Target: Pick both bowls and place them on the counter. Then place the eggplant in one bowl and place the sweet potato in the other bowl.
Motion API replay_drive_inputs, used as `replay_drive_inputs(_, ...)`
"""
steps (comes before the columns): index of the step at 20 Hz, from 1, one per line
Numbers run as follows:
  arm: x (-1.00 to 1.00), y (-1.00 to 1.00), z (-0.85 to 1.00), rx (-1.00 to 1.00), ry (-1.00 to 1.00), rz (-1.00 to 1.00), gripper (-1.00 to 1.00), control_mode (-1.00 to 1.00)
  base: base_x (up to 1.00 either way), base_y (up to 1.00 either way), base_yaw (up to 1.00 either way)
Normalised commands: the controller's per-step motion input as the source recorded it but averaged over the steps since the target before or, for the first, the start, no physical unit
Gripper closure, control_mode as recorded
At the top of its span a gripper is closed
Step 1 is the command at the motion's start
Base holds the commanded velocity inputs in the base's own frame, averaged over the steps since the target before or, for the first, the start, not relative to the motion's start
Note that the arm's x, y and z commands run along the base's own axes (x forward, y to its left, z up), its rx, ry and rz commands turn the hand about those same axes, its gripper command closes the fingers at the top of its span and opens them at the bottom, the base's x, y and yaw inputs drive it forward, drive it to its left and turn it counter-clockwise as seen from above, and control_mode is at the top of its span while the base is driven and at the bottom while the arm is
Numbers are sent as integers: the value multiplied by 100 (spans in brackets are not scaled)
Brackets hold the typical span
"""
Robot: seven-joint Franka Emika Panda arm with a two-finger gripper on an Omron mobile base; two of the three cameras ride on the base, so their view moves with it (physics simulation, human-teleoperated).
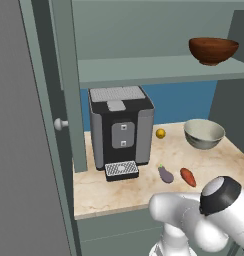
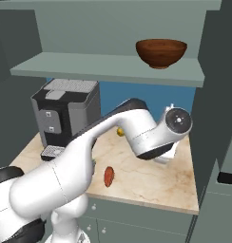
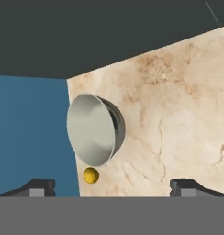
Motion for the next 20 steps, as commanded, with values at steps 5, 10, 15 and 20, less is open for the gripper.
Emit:
replay_drive_inputs(5,-36,14,62,-10,0,1,-100,-100,0,0,0)
replay_drive_inputs(10,-15,25,59,-1,0,0,-100,-100,0,0,0)
replay_drive_inputs(15,-3,33,52,0,-2,0,-100,-100,0,0,0)
replay_drive_inputs(20,8,25,53,0,-4,6,-100,-100,0,0,0)
